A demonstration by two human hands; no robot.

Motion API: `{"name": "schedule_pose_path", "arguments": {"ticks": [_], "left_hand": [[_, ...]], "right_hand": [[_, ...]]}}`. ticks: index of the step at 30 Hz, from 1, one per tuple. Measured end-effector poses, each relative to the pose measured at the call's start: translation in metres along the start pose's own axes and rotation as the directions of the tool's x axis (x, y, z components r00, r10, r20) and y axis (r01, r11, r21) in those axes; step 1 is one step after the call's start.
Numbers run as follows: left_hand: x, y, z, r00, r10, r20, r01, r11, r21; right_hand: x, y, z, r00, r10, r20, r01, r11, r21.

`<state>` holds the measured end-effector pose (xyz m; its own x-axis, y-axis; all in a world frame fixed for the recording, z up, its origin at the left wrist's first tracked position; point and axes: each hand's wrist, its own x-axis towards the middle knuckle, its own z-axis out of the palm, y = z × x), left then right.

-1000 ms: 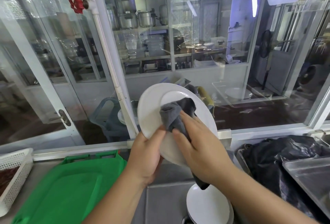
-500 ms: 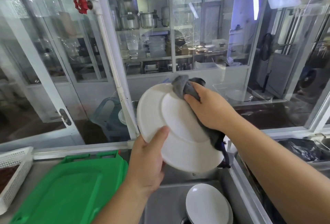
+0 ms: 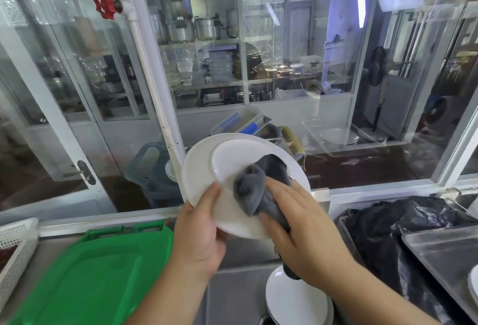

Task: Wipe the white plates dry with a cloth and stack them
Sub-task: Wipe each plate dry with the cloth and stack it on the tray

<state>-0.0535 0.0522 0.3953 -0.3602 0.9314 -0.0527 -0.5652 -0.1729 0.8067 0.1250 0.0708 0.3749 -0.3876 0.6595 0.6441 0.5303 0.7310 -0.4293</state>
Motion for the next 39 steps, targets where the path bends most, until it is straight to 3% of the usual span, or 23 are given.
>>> {"name": "schedule_pose_path", "arguments": {"ticks": [2, 4, 7, 9, 11, 14, 18, 20, 23, 26, 28, 32, 35, 39], "left_hand": [[-0.001, 0.002, 0.0, 1.0, -0.008, -0.005, 0.008, 1.0, -0.02], [-0.002, 0.002, -0.001, 1.0, -0.004, -0.011, 0.004, 1.0, -0.012], [-0.003, 0.004, -0.004, 1.0, -0.002, 0.015, 0.002, 1.0, -0.005], [-0.005, 0.009, -0.006, 0.999, 0.003, 0.04, -0.003, 1.0, -0.001], [-0.005, 0.012, -0.01, 0.998, 0.018, 0.061, -0.019, 1.0, 0.015], [-0.002, 0.013, -0.015, 0.993, 0.063, 0.104, -0.074, 0.992, 0.103], [0.005, 0.014, -0.023, 0.967, 0.175, 0.187, -0.224, 0.933, 0.283], [0.006, 0.018, -0.028, 0.93, 0.23, 0.286, -0.342, 0.826, 0.449], [0.008, 0.022, -0.034, 0.9, 0.197, 0.389, -0.421, 0.621, 0.661], [0.006, 0.024, -0.031, 0.886, 0.134, 0.444, -0.455, 0.433, 0.778], [0.004, 0.025, -0.027, 0.834, 0.061, 0.549, -0.545, 0.256, 0.799], [0.002, 0.032, -0.018, 0.615, -0.104, 0.782, -0.788, -0.114, 0.605], [0.012, 0.031, -0.018, 0.445, -0.185, 0.876, -0.837, -0.434, 0.334], [0.016, 0.03, -0.017, 0.385, -0.324, 0.864, -0.822, -0.546, 0.161]], "right_hand": [[-0.009, 0.008, 0.002, 0.994, -0.089, -0.057, 0.086, 0.995, -0.058], [-0.008, 0.013, 0.001, 0.992, -0.044, -0.122, 0.046, 0.999, 0.011], [0.0, 0.021, -0.003, 0.945, 0.256, -0.203, -0.221, 0.959, 0.179], [0.008, 0.037, -0.008, 0.849, 0.5, -0.169, -0.452, 0.855, 0.255], [0.016, 0.051, -0.016, 0.758, 0.646, -0.095, -0.613, 0.754, 0.236], [0.025, 0.055, -0.024, 0.688, 0.721, -0.08, -0.692, 0.685, 0.228], [0.031, 0.043, -0.036, 0.602, 0.792, -0.105, -0.696, 0.584, 0.418], [0.038, 0.035, -0.042, 0.524, 0.851, 0.019, -0.693, 0.413, 0.591], [0.046, 0.022, -0.048, 0.44, 0.861, 0.255, -0.68, 0.134, 0.721], [0.05, 0.013, -0.044, 0.414, 0.841, 0.348, -0.697, 0.047, 0.716], [0.052, 0.01, -0.04, 0.425, 0.82, 0.382, -0.67, 0.002, 0.742], [0.05, 0.016, -0.039, 0.445, 0.746, 0.496, -0.609, -0.154, 0.778], [0.042, 0.025, -0.047, 0.489, 0.656, 0.576, -0.603, -0.223, 0.766], [0.029, 0.035, -0.045, 0.511, 0.639, 0.575, -0.622, -0.188, 0.761]]}}
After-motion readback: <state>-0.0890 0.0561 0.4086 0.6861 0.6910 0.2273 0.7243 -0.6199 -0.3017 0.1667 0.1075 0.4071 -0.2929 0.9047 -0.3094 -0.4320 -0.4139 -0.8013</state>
